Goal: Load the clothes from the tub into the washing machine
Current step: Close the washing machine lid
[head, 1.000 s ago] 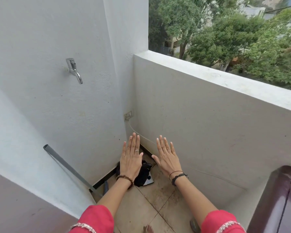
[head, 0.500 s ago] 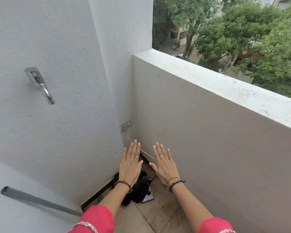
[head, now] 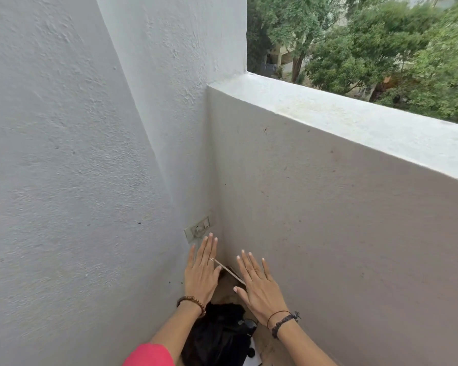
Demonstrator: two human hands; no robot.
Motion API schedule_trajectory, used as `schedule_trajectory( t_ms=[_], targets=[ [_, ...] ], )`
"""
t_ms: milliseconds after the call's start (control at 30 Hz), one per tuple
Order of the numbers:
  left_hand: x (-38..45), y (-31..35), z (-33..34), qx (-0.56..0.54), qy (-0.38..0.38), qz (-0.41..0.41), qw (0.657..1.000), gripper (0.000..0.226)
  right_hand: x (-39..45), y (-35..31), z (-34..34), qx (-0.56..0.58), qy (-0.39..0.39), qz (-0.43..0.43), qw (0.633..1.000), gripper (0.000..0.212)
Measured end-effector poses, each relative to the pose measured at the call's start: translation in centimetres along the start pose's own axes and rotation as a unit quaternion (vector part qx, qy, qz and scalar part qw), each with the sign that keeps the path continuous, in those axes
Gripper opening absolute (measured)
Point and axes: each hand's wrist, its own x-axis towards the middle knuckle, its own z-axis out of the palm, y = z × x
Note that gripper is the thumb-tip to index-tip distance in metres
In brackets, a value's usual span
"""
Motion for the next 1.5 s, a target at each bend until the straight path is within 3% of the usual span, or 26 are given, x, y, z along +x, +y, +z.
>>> schedule_trajectory(
  t_ms=[133, 200, 267, 333, 700, 1000, 1133, 1233, 1500],
  targets=[
    [4.7, -3.0, 5.4, 0.074, -0.057, 0.022, 0.995, 0.091, 3.2, 1.2, 5.0, 0.005, 0.002, 0.013, 1.0, 0.066],
    [6.4, -4.0, 7.5, 0.119, -0.103, 0.019, 0.987, 0.079, 4.8, 2.0, 6.9, 0.006, -0.006, 0.023, 1.0, 0.066],
    [8.3, -5.0, 10.1, 0.188, -0.075, 0.048, 0.978, 0.066, 6.5, 2.8, 8.9, 0.001, -0.018, 0.026, 1.0, 0.065],
    [10.2, -5.5, 12.2, 0.228, -0.104, 0.081, 0.965, 0.062, 7.8, 3.4, 10.5, -0.006, -0.034, 0.024, 0.999, 0.065],
    [13.9, -7.0, 18.0, 0.359, -0.101, 0.172, 0.912, 0.067, 9.9, 4.5, 17.9, -0.004, -0.073, 0.0, 0.997, 0.072],
    [12.8, -7.6, 17.6, 0.388, -0.047, 0.137, 0.91, 0.074, 16.1, 3.3, 18.4, -0.03, -0.179, -0.028, 0.983, 0.063],
    [12.3, -7.9, 17.5, 0.428, -0.01, 0.119, 0.896, 0.074, 19.2, 3.3, 17.9, -0.071, -0.13, -0.06, 0.987, 0.066],
    [12.0, -7.4, 17.0, 0.454, -0.029, 0.105, 0.884, 0.072, 20.6, 3.0, 18.2, -0.084, -0.15, -0.082, 0.982, 0.069],
    [13.3, -7.0, 14.5, 0.465, -0.111, 0.061, 0.876, 0.071, 22.1, 2.7, 19.7, -0.121, -0.091, -0.115, 0.982, 0.081]
  ],
)
